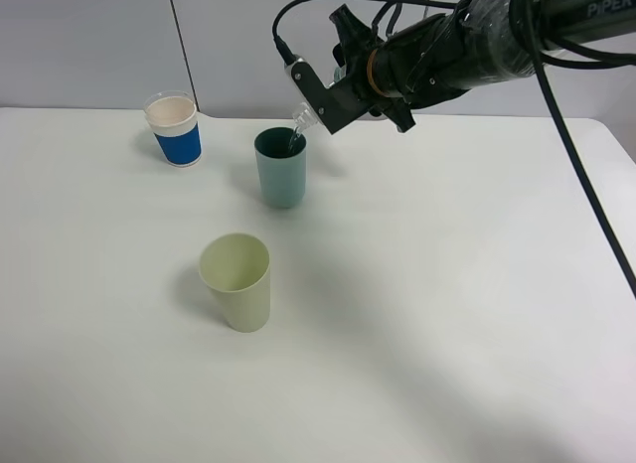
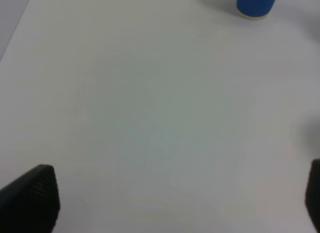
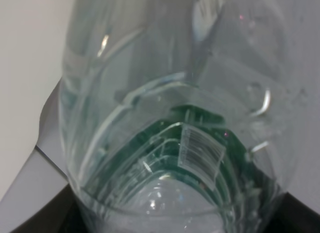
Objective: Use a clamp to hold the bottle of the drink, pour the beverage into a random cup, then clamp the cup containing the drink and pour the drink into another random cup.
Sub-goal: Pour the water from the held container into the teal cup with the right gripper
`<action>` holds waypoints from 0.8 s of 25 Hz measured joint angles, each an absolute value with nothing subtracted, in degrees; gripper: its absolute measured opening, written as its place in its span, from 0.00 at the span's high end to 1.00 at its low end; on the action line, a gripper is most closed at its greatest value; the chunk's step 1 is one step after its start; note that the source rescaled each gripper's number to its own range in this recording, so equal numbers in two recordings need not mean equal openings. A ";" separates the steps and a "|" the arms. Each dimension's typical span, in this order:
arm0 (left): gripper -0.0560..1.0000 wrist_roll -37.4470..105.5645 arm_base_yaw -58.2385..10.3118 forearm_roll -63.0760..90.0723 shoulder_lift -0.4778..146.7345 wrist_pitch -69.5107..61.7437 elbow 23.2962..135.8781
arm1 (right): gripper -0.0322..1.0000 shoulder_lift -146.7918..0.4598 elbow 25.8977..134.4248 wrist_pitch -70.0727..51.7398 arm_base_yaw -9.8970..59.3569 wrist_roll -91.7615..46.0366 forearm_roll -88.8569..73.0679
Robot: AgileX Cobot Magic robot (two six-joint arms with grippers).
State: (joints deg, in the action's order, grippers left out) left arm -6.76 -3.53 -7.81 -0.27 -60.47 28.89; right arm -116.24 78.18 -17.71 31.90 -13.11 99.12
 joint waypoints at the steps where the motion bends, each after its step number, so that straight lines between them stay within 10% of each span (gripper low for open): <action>1: 0.00 -6.76 -3.53 -7.81 -0.27 -60.47 28.89 | 0.97 -116.24 78.18 -17.72 31.90 -13.38 99.12; 20: 0.00 -6.76 -3.53 -7.81 -0.27 -60.47 28.89 | 0.97 -116.24 78.18 -17.83 31.90 -15.28 99.17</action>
State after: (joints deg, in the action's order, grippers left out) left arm -6.76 -3.53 -7.81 -0.27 -60.47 28.89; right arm -116.24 78.18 -17.83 31.90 -15.28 99.17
